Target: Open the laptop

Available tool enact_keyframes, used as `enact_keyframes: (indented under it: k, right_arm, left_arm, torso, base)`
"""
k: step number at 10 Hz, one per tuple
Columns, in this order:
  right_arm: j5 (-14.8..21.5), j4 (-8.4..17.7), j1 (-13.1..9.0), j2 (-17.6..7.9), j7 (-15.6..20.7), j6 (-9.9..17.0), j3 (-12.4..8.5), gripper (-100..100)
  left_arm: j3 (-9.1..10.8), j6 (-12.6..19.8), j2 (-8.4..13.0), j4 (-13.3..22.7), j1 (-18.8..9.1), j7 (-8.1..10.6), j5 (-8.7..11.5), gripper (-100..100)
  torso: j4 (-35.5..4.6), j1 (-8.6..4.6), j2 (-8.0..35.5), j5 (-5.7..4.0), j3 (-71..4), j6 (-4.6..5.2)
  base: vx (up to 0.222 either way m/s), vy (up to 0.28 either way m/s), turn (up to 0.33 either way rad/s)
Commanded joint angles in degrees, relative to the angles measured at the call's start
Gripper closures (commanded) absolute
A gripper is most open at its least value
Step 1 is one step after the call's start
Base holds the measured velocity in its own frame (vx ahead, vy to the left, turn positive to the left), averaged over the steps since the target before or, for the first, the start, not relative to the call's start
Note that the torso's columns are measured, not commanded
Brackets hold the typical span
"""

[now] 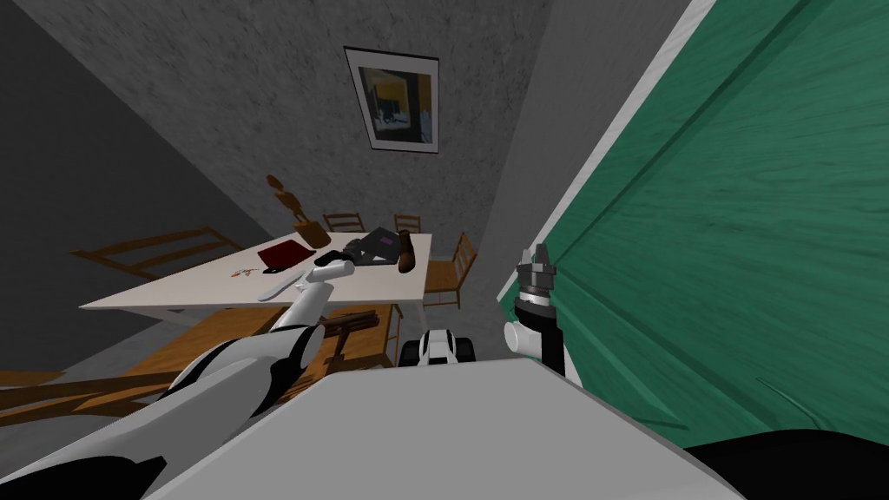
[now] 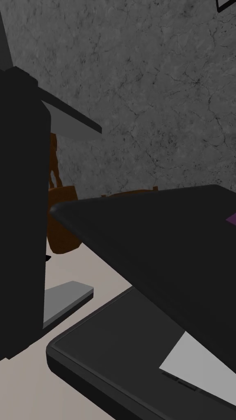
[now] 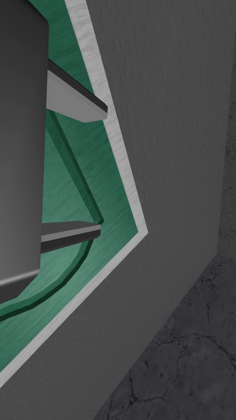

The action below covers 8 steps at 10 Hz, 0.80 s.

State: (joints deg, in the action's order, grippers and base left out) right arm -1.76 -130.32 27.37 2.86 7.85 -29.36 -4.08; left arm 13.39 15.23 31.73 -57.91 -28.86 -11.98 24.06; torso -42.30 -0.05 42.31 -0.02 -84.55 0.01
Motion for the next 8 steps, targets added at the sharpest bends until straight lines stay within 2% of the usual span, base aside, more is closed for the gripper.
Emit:
enact_keyframes:
  k: [1, 4, 5, 6, 8]
  right_arm:
    - [0.0, 0.0, 0.0, 0.0, 0.0, 0.0, 0.0, 0]
    - [0.0, 0.0, 0.0, 0.0, 0.0, 0.0, 0.0, 0]
    - [0.0, 0.0, 0.0, 0.0, 0.0, 0.0, 0.0, 0]
    - [0.0, 0.0, 0.0, 0.0, 0.0, 0.0, 0.0, 0]
    - [0.0, 0.0, 0.0, 0.0, 0.0, 0.0, 0.0, 0]
  left_arm:
    - [0.68, 2.7, 0.9, -1.7, -0.5, -0.11, 0.4, -100]
    - [1.26, 6.7, 3.0, -3.5, -1.9, -0.42, 1.8, -100]
    - [1.56, 6.4, 2.0, -4.0, -1.0, -0.09, 0.8, -100]
    - [1.61, 6.8, 2.0, -4.1, -1.0, -0.09, 0.8, 0]
    - [1.56, 6.8, 2.0, -4.0, -0.9, -0.09, 0.8, 0]
  torso:
    - [0.0, 0.03, 0.0, 0.01, 0.0, -0.01]
    - [-0.2, -0.16, 0.2, -0.16, 0.1, 0.01]
    - [-0.2, -0.19, 0.2, -0.17, 0.2, -0.01]
    - [-0.1, -0.09, 0.2, -0.09, 0.1, 0.0]
    - [-0.1, 0.0, 0.1, -0.05, 0.0, -0.02]
  base:
    - [-0.007, -0.022, 0.01]
    - [-0.006, -0.022, 0.008]
    - [0.001, -0.009, 0.005]
    - [0.0, 0.0, 0.0]
    - [0.0, 0.0, 0.0]
